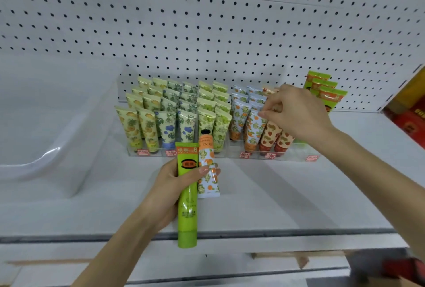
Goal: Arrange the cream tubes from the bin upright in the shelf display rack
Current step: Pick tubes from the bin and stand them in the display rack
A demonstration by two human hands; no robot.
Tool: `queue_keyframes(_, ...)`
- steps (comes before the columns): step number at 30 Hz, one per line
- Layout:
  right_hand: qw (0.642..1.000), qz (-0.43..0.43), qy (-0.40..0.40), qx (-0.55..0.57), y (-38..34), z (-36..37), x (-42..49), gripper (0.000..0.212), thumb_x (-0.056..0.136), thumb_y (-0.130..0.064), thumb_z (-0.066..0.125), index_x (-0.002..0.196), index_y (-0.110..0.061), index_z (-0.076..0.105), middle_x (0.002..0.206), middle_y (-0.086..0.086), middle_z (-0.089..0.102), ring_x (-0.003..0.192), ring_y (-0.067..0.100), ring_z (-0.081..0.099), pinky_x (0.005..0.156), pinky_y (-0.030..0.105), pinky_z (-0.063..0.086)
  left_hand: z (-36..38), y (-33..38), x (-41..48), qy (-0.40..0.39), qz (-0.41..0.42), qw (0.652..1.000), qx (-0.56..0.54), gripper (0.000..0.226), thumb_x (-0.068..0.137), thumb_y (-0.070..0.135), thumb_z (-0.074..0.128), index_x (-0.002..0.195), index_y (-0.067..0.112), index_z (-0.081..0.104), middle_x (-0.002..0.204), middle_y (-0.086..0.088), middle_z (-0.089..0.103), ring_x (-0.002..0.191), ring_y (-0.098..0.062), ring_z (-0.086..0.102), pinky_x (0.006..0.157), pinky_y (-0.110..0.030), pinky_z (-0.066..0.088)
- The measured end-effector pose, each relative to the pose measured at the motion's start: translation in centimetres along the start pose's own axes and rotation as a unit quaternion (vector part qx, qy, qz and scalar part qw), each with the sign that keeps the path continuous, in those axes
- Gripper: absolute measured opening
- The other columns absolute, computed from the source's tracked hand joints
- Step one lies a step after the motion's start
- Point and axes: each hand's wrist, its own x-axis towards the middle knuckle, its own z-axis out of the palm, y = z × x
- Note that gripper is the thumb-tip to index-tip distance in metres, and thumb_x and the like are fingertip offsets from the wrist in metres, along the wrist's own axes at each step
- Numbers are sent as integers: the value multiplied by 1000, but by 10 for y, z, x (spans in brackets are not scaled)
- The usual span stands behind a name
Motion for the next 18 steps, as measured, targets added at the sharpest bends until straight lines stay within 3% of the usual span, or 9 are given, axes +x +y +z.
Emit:
queue_keyframes(10,998,-35,-35,-27,-3,-5,3,18,80,-44,70,82,-27,67,72,-15,35,73,13,47,57,27,31,-2,-2,0,-23,11,1000,0,43,68,9,67,110,1,62,104,-19,71,96,-32,69,75,-34,58)
queue_keyframes(18,996,-44,-67,-34,-5,-10,5,17,79,-44,70,82,-28,66,71,-15,35,72,12,45,51,22,26,-3,-2,0,-26,16,1000,8,43,68,10,68,110,1,62,105,-19,71,96,-32,69,77,-35,58)
